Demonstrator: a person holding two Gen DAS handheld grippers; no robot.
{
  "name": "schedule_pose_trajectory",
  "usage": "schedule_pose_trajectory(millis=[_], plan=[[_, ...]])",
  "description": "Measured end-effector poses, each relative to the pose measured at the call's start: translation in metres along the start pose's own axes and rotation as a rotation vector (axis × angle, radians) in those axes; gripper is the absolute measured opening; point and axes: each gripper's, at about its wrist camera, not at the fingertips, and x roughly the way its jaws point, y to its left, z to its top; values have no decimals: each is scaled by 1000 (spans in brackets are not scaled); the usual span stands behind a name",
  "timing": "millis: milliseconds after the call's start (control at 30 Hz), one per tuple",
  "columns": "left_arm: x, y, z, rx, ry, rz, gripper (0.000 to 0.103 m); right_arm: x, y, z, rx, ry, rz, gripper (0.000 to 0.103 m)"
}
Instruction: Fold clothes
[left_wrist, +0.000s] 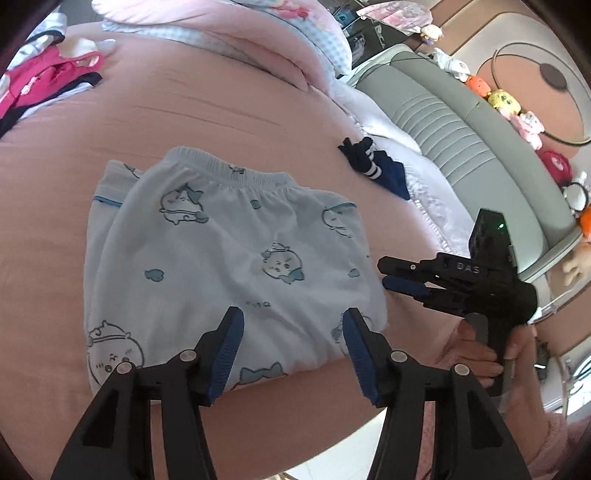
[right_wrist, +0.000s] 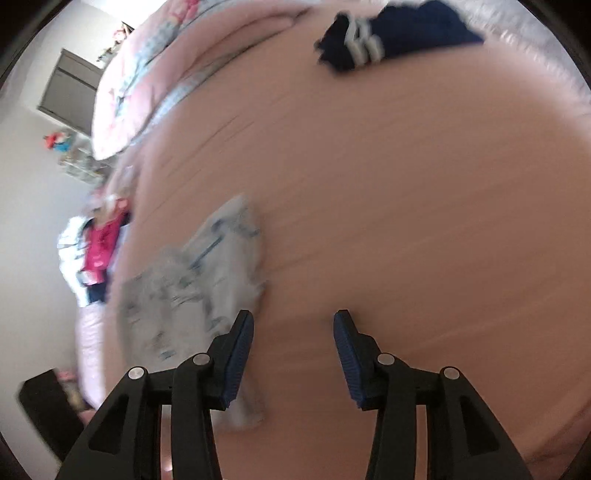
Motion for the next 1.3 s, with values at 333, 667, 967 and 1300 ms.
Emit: schedule_pose_trajectory(millis=[333,667,967,1300], plan=[[-32,16,2,-25,-50,-57,53,53,66,0,-73,69,444,37],[5,1,5,17,45,-66,53,88,88,-15,-89,219,509,38],[-22,-4,-3,32,-63,28,12,43,76,5,-17,-20,538,38],[-21,17,-4,-35,37,16,38,85,125,-24,-330,51,200,39]])
